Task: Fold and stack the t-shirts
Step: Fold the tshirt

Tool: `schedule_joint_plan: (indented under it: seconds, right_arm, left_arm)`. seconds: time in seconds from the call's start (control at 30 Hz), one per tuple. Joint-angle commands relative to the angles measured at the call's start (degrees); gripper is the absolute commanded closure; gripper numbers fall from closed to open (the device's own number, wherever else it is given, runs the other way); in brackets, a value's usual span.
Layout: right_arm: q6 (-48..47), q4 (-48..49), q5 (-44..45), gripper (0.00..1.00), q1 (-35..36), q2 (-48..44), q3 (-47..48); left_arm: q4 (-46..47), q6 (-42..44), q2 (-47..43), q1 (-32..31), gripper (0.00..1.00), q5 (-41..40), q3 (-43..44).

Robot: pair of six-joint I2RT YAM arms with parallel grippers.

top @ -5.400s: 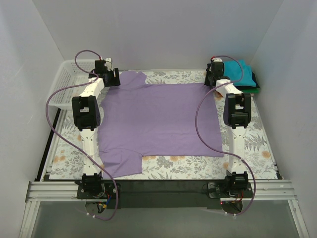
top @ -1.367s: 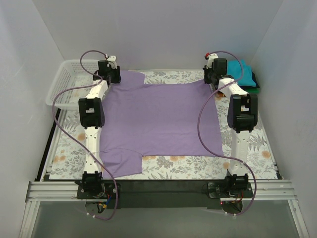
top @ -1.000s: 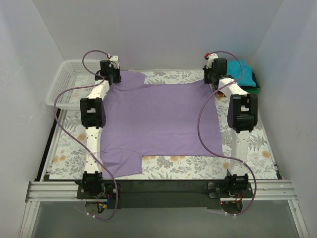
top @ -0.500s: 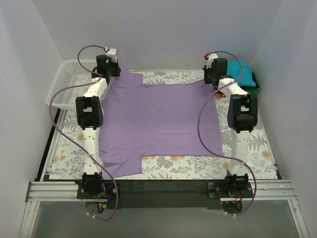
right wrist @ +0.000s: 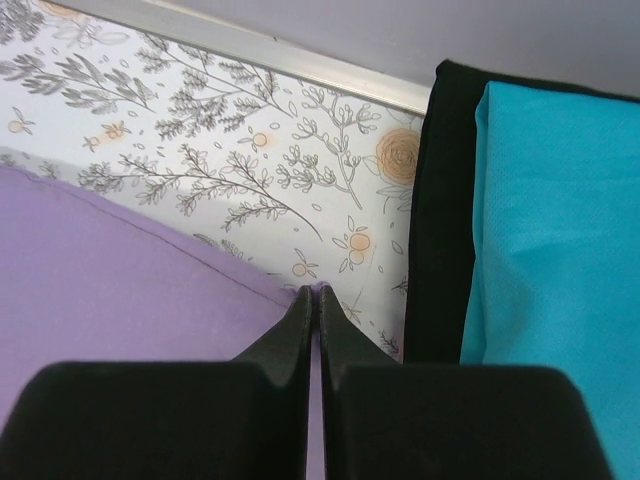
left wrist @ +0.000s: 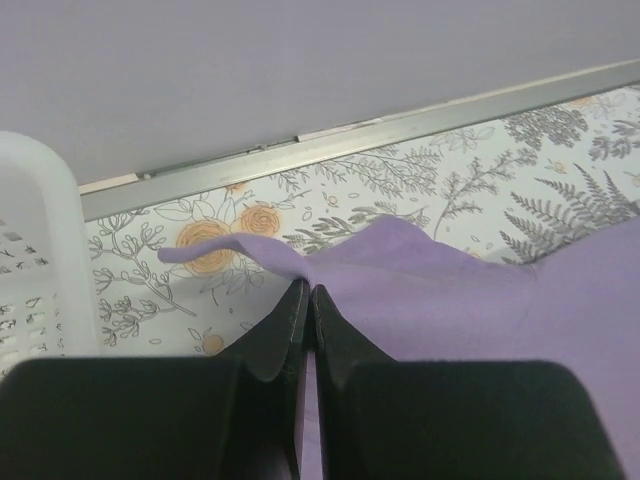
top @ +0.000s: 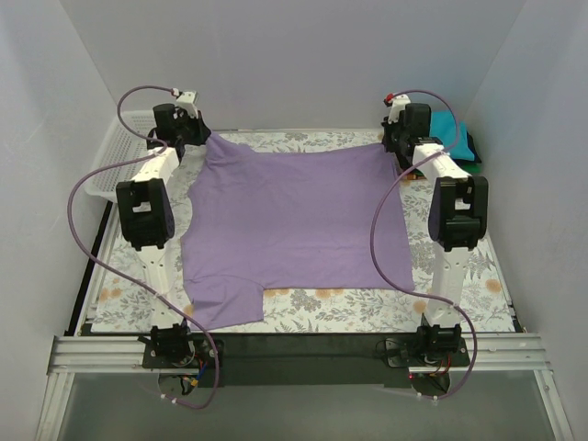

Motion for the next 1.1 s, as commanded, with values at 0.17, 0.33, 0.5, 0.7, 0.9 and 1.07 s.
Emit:
schedule_joint_plan:
  seconds: [0.17, 0.33, 0.5, 0.7, 0.9, 1.07]
  right_arm:
    - [-1.8, 2.2, -3.8, 0.99, -1.1, -6.6, -2.3]
    - [-2.0, 2.3, -4.8, 0.99, -1.7, -8.5, -4.8]
    - [-2.2, 2.3, -6.8, 0.99, -2.3, -10.2, -7.0]
    - [-2.4, 2.3, -10.4, 0.99, -3.1, -12.3, -9.5]
    - [-2.4, 2.3, -13.7, 0.99, -5.0, -14.3, -11.7]
    - [-3.3, 2.1, -16.5, 0.99, -5.7, -16.1, -14.6]
  left_arm:
    - [2.3, 0.4, -10.9, 1.1, 1.0, 5.4, -7.2]
    - [2.5, 0.9, -15.7, 1.3, 1.0, 6.0, -12.2]
    - [2.5, 1.0, -19.8, 1.3, 1.0, 6.3, -17.6]
    - [2.4, 1.7, -26.9, 1.3, 1.0, 5.7, -24.9]
    - [1.2, 3.4, -31.0, 1.6, 1.0, 5.2, -28.9]
    - [-0.3, 3.9, -33.9, 1.7, 1.0, 4.9, -32.6]
